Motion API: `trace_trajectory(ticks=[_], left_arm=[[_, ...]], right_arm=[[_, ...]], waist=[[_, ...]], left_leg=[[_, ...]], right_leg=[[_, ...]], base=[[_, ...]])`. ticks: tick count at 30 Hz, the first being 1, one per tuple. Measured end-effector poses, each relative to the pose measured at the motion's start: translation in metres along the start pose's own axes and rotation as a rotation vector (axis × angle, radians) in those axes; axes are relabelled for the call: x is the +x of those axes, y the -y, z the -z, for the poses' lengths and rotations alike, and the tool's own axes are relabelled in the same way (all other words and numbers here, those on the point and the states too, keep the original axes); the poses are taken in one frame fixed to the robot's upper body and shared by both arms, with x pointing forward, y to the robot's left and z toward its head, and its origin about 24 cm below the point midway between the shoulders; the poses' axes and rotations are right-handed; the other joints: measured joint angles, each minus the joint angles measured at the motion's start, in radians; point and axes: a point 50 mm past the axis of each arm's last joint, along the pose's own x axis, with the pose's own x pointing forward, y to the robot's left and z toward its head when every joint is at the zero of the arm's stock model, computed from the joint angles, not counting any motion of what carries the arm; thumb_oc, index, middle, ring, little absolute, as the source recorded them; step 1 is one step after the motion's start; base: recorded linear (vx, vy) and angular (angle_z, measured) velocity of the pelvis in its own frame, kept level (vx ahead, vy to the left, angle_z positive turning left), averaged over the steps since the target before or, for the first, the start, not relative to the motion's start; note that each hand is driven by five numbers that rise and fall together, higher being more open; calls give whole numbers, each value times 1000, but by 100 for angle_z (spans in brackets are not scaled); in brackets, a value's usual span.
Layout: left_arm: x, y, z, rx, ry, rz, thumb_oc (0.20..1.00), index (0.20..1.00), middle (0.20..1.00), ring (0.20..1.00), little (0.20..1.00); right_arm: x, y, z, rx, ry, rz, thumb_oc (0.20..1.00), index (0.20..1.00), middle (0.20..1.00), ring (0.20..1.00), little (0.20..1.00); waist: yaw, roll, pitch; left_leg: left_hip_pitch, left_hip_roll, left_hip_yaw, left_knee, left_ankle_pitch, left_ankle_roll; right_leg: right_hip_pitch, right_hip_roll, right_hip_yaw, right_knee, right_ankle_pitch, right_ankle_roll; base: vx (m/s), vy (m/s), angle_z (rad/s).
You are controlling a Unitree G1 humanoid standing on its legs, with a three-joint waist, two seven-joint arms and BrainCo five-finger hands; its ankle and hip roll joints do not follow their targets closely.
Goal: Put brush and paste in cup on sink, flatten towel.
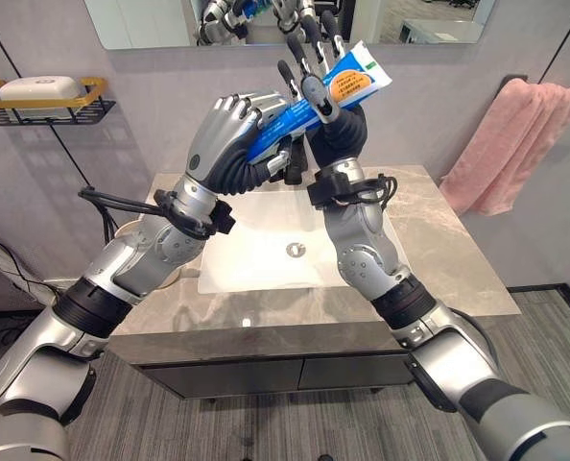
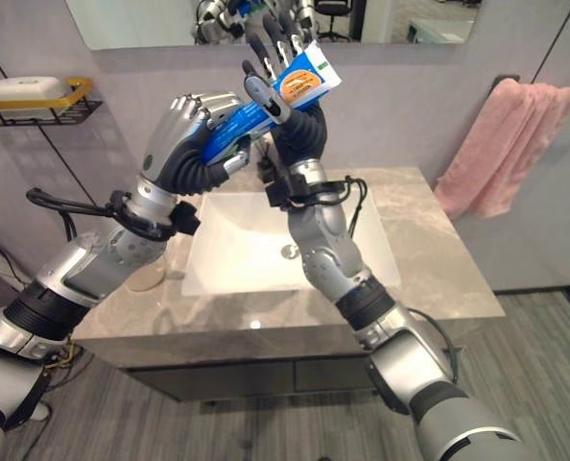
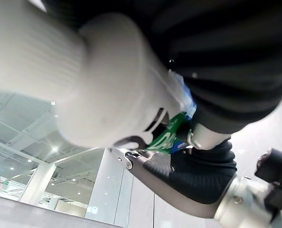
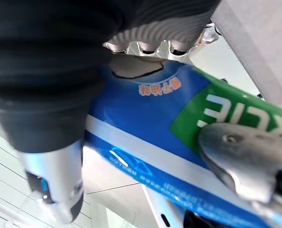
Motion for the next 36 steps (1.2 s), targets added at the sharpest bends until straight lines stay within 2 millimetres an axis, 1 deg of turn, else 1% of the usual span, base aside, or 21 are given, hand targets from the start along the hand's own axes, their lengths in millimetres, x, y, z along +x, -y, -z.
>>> trace_trajectory(ticks=[5, 12, 16, 23, 30, 36], left_arm=[[-1, 0, 0, -2, -1, -2, 200, 200, 200, 200, 200], [-7, 3, 2, -9, -23, 13, 200, 200, 200, 200, 200], [-12, 4, 4, -11, -45, 19, 200, 200, 200, 200, 200], [-24, 15, 6, -45, -96, 35, 200, 200, 200, 200, 200], [-26, 16, 6, -38, -109, 40, 200, 200, 200, 200, 200], [-26, 24, 2, -104, -141, -10, 200, 200, 200, 200, 200]], right_arm=[[0, -2, -1, 3, 4, -7, 1000, 1000, 1000, 1000, 1000], [-2, -3, -2, 18, 7, -12, 1000, 1000, 1000, 1000, 1000], [-4, -4, -3, 25, 12, -17, 1000, 1000, 1000, 1000, 1000], [-11, -3, -4, 59, 12, -9, 1000, 1000, 1000, 1000, 1000], [-15, -2, -5, 67, 15, -8, 1000, 1000, 1000, 1000, 1000], [-21, -2, -10, 67, 25, -17, 1000, 1000, 1000, 1000, 1000]], waist=[[-1, -9, 6], [-1, -21, 16], [-1, -21, 16], [-1, -20, 17], [-2, -15, 23], [-3, -13, 37]], left_leg=[[-2, 0, 0, 0, 0, 0], [-3, 0, 3, 0, 0, 0], [-4, 0, 5, 0, 0, 0], [-6, 0, 7, 0, 0, 0], [-7, 0, 8, 0, 0, 0], [-3, 1, 9, 0, 0, 0]], right_leg=[[-2, 0, 0, 0, -1, 0], [-5, 0, 1, 0, -1, 0], [-7, 0, 3, 0, -1, 0], [-10, 0, 5, 0, -1, 0], [-12, 0, 6, 0, -1, 0], [-8, 1, 7, 0, -1, 0]], base=[[0, 0, 0], [0, 0, 0], [0, 0, 0], [0, 0, 0], [0, 0, 0], [0, 0, 0]])
